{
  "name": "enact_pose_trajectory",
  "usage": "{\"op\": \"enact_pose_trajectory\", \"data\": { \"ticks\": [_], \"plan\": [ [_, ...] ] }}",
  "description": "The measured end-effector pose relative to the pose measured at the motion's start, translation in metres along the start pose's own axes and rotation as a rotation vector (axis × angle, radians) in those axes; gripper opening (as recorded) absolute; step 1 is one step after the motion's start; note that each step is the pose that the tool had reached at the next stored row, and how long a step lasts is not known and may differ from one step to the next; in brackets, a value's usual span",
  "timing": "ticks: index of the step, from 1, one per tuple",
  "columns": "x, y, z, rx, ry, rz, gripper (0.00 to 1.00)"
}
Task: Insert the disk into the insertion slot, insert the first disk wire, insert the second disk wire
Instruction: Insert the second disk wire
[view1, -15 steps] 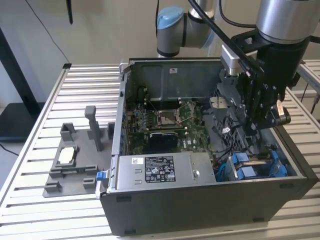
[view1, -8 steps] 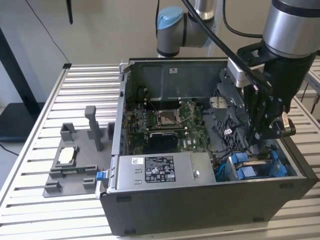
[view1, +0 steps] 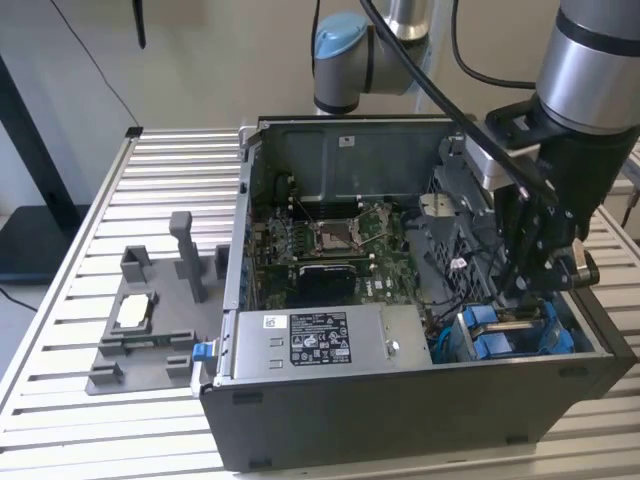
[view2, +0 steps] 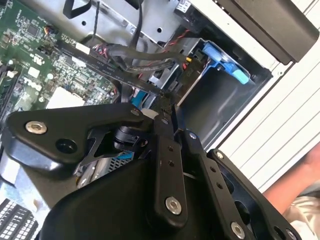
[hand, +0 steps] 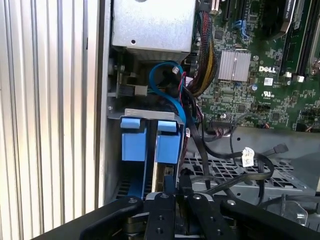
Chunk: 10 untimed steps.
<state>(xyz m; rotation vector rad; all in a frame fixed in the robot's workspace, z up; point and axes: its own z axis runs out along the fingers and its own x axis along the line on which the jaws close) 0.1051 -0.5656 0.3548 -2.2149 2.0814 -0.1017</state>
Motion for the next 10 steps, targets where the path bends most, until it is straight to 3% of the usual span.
{"op": "enact_pose_trajectory", "data": {
  "ticks": [4,10],
  "plan": [
    [0.0021,-0.0021,0.0054,-0.0045,-0.0003,0.002,0.16],
    [0.0021,-0.0014,0.0114,-0.0043,0.0014,0.032,0.16]
  ]
}}
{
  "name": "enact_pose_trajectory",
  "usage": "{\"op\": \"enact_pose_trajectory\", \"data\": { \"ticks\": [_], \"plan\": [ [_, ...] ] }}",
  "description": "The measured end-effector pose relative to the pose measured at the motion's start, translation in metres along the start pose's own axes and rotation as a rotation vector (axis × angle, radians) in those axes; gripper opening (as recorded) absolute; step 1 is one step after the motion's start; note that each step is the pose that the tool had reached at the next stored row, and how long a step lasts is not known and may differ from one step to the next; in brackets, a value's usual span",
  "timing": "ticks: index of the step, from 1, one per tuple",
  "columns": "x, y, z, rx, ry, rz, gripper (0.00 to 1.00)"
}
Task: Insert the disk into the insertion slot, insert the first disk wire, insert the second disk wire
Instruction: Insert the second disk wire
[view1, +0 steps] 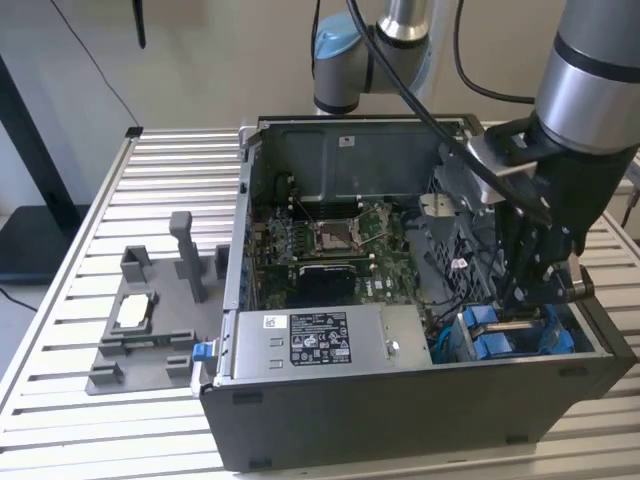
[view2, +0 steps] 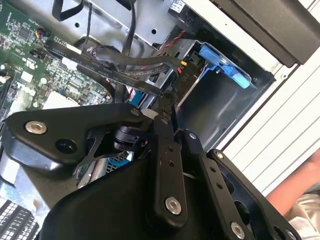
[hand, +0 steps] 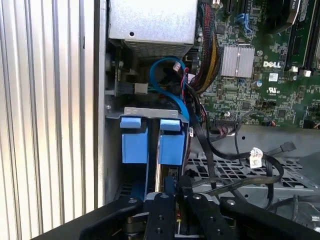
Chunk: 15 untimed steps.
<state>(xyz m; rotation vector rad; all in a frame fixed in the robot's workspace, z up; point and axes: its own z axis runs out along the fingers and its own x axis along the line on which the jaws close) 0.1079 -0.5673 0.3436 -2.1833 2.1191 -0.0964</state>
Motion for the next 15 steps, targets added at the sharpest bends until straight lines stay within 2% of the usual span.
{"op": "enact_pose_trajectory", "data": {
  "ticks": [6,15],
  "plan": [
    [-0.0023,0.0,0.0011,0.0003,0.001,0.013,0.16],
    [-0.0023,-0.0016,0.0033,0.0005,0.0025,0.025,0.16]
  ]
}}
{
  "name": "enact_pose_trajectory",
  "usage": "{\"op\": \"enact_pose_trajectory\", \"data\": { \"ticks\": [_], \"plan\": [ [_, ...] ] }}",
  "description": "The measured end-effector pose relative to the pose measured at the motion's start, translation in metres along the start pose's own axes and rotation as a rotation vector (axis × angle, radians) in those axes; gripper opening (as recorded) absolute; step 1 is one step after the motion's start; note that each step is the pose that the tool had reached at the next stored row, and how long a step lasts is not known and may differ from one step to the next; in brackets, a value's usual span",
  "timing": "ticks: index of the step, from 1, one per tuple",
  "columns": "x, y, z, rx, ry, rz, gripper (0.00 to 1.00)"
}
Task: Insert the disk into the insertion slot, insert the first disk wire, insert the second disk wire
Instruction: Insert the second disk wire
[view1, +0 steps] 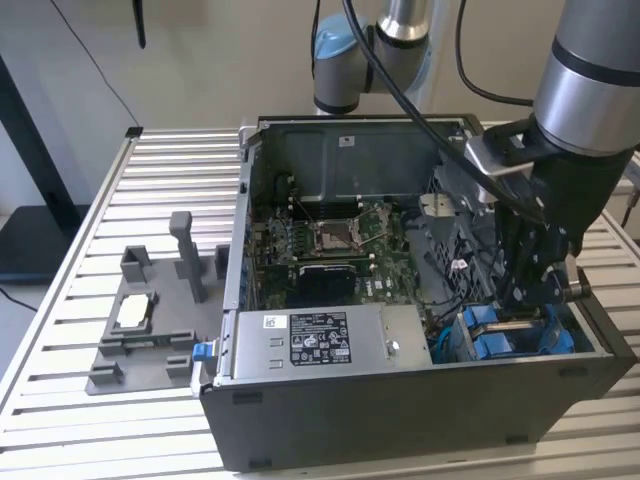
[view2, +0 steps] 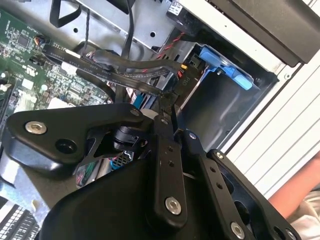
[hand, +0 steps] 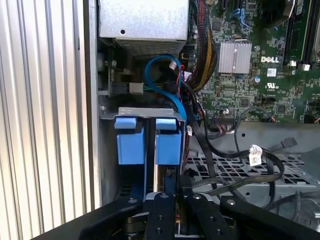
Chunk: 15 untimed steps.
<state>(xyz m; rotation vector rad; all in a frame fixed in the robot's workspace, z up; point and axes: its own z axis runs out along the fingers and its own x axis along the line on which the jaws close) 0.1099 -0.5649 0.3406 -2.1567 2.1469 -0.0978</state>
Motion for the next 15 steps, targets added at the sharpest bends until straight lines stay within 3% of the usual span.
{"op": "enact_pose_trajectory", "data": {
  "ticks": [15],
  "plan": [
    [0.0001,0.0002,0.0051,0.0009,0.0043,0.036,0.16]
  ]
}}
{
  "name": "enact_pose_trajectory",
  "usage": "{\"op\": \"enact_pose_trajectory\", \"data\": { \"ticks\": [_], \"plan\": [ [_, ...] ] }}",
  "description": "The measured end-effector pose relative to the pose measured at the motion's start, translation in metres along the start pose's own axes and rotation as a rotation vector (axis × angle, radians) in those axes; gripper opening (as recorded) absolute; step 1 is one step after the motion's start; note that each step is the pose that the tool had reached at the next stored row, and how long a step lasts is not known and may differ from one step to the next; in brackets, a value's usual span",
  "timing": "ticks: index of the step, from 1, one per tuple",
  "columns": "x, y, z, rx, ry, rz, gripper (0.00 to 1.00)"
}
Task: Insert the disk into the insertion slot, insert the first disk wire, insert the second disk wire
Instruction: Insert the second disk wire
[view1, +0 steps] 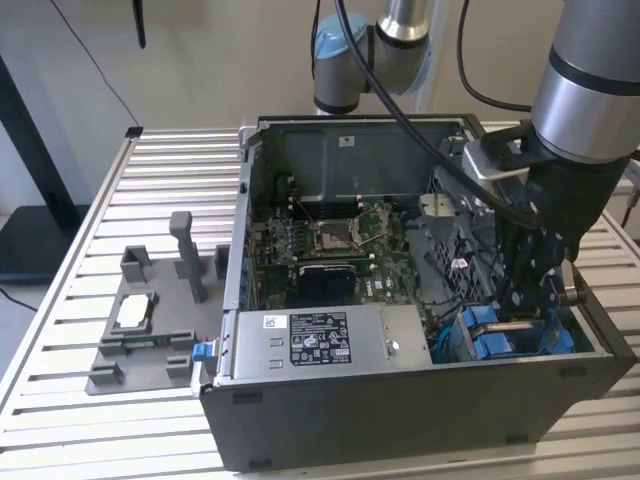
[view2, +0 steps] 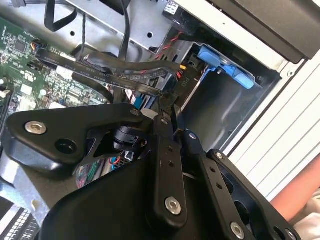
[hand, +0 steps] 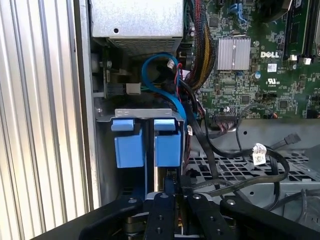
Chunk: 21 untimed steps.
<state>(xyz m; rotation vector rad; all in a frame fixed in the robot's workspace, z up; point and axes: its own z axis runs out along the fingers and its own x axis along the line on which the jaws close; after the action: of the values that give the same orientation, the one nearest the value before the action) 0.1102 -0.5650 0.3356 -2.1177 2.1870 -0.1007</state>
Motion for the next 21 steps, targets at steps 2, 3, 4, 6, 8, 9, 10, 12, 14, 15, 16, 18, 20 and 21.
{"op": "enact_pose_trajectory", "data": {
  "ticks": [2,3,4,6,8,9,10,12,14,15,16,18,20,21],
  "plan": [
    [0.0,0.0,0.0001,0.0002,0.0001,0.002,0.18],
    [0.0,0.0,0.0002,0.0002,0.0001,0.003,0.18],
    [0.0,0.0,0.0002,0.0001,0.0,0.003,0.24],
    [0.0001,0.0,0.0002,-0.0001,0.0001,0.004,0.24],
    [0.0002,0.0,-0.0002,-0.0021,0.0004,0.004,0.24],
    [0.0003,-0.0001,-0.0007,-0.0034,0.0003,0.004,0.24],
    [0.0004,-0.0002,-0.0014,-0.0051,0.0003,0.005,0.24],
    [0.0003,-0.0004,-0.0028,-0.0076,0.0006,0.005,0.24],
    [0.0003,-0.0006,-0.0044,-0.0094,0.0008,0.006,0.24],
    [0.0003,-0.0007,-0.0052,-0.0102,0.0009,0.006,0.24],
    [0.0003,-0.0008,-0.0063,-0.0109,0.0009,0.007,0.24],
    [0.0002,-0.0012,-0.0094,-0.0121,0.001,0.008,0.24],
    [0.0001,-0.0015,-0.012,-0.0128,0.0012,0.009,0.24],
    [0.0001,-0.0016,-0.0135,-0.013,0.0012,0.009,0.24]
  ]
}}
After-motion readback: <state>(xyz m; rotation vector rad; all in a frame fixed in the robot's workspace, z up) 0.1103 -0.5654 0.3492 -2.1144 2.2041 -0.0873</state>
